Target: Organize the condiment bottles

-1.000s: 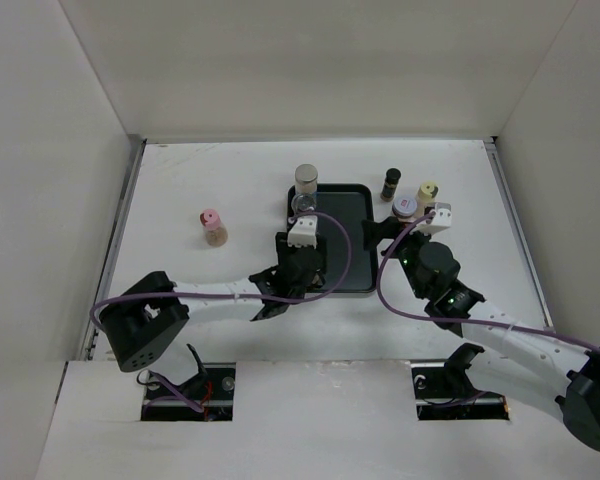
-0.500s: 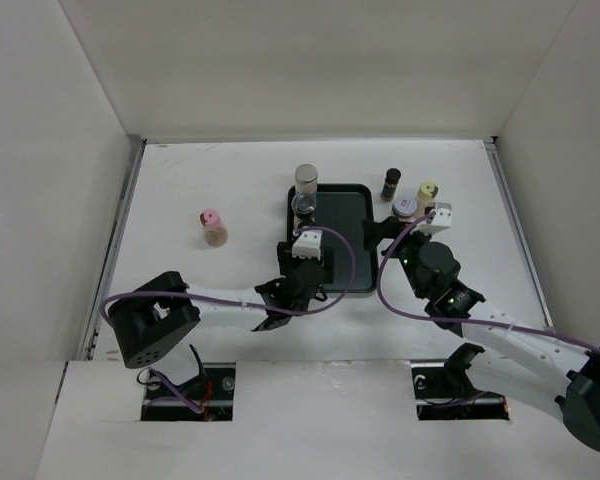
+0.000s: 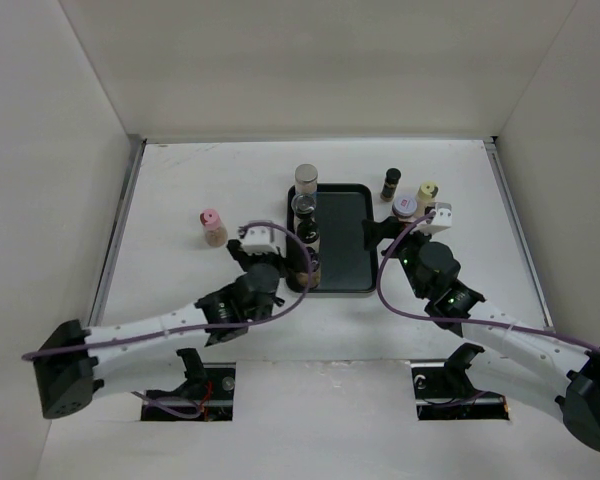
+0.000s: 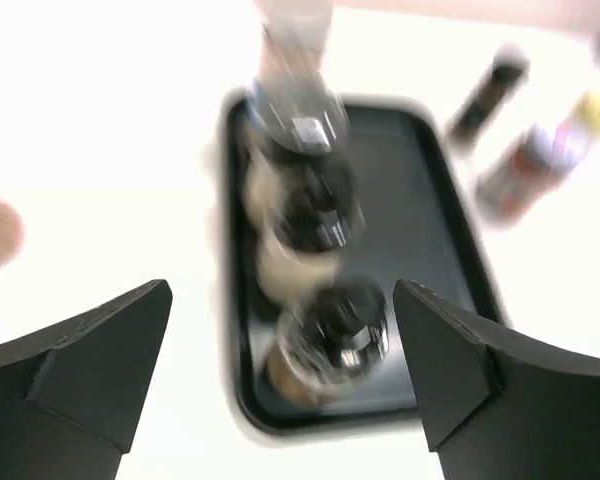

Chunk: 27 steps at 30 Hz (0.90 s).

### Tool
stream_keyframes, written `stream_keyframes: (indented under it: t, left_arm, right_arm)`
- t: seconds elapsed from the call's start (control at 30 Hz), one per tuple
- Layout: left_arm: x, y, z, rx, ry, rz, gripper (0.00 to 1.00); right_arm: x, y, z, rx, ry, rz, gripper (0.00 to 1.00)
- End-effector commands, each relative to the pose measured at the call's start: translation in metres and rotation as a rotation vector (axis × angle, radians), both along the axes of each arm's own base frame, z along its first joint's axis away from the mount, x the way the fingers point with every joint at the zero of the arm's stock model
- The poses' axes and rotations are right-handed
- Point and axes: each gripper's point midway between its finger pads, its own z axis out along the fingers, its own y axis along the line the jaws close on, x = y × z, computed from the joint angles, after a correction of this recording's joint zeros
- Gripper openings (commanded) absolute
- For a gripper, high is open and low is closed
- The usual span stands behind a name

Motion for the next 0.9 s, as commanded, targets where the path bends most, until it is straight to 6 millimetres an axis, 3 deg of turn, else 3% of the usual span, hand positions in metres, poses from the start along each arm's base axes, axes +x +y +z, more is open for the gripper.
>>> stream_keyframes:
  t: [0.0,0.1,0.17,0.37,0.47,0.63,0.87]
  left_arm:
    - [0.009,0.054,0.025,-0.015,-0.028,0.163,0.96]
    - [0.037,0.094,0.034,-0.043,-0.014,0.281,0.97]
    - [0.056,0.101,0.038,-0.086,0.011,0.282,0.97]
    - [0.112,0.154,0.021,-0.104,0.106,0.454,0.97]
    - [0.124,0.173,0.002,-0.094,0.150,0.519,0.95]
    - [0.137,0.184,-0.019,-0.079,0.195,0.562,0.89]
    - [0.154,0.200,-0.041,-0.095,0.235,0.622,0.71]
  right_arm:
    - [0.001,-0.002,0.020,0.055,-0.052,-0.009,1.00]
    - [0.002,-0.001,0.019,0.053,-0.049,-0.008,1.00]
    - [0.002,0.000,0.019,0.053,-0.049,-0.008,1.00]
    - [0.001,0.001,0.021,0.057,-0.052,-0.002,1.00]
    - [0.000,0.002,0.021,0.056,-0.051,0.005,1.00]
    - [0.001,0.004,0.021,0.055,-0.050,0.009,1.00]
    - [0.000,0.003,0.022,0.057,-0.052,0.009,1.00]
